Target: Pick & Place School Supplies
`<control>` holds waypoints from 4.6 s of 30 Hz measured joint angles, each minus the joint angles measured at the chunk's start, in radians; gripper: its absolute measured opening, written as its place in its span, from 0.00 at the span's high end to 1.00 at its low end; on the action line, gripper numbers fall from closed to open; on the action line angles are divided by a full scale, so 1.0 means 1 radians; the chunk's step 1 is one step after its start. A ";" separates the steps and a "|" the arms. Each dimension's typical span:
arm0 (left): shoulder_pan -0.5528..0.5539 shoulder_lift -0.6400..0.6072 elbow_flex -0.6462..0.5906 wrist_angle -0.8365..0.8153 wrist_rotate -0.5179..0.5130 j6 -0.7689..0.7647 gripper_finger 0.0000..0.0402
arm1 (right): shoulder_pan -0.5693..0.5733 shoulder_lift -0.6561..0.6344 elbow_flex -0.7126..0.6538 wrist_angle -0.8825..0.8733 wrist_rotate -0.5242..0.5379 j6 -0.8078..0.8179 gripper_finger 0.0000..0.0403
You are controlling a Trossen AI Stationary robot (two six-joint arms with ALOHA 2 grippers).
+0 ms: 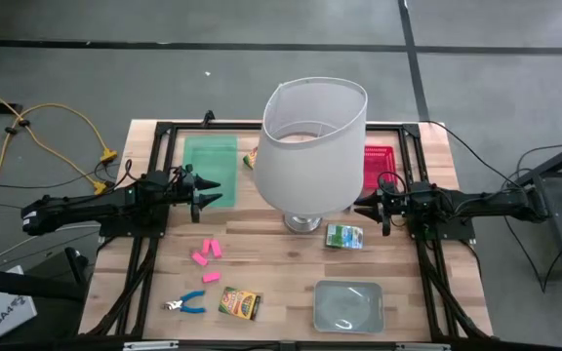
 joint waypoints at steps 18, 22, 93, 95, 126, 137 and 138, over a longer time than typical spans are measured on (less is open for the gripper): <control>0.000 0.000 0.000 0.016 -0.004 0.000 0.58 | 0.000 0.000 0.000 0.000 0.000 0.000 0.72; 0.001 0.000 0.000 0.016 -0.007 0.000 0.58 | 0.000 0.000 0.000 0.000 0.000 0.000 0.72; -0.100 0.988 0.550 -0.069 -0.357 -0.159 0.58 | 0.000 0.000 0.000 0.000 0.000 0.000 0.72; -0.097 1.014 0.550 -0.049 -0.370 -0.158 0.58 | 0.000 0.000 0.000 0.000 0.000 0.000 0.72; -0.103 1.407 0.756 0.044 -0.454 -0.199 0.58 | 0.000 0.000 0.000 0.000 0.000 0.000 0.72; -0.095 1.467 0.812 0.040 -0.456 -0.219 0.58 | 0.000 0.000 0.000 0.000 0.000 0.000 0.72; -0.095 1.467 0.818 0.031 -0.459 -0.219 0.58 | 0.000 0.000 0.000 0.000 0.000 0.000 0.72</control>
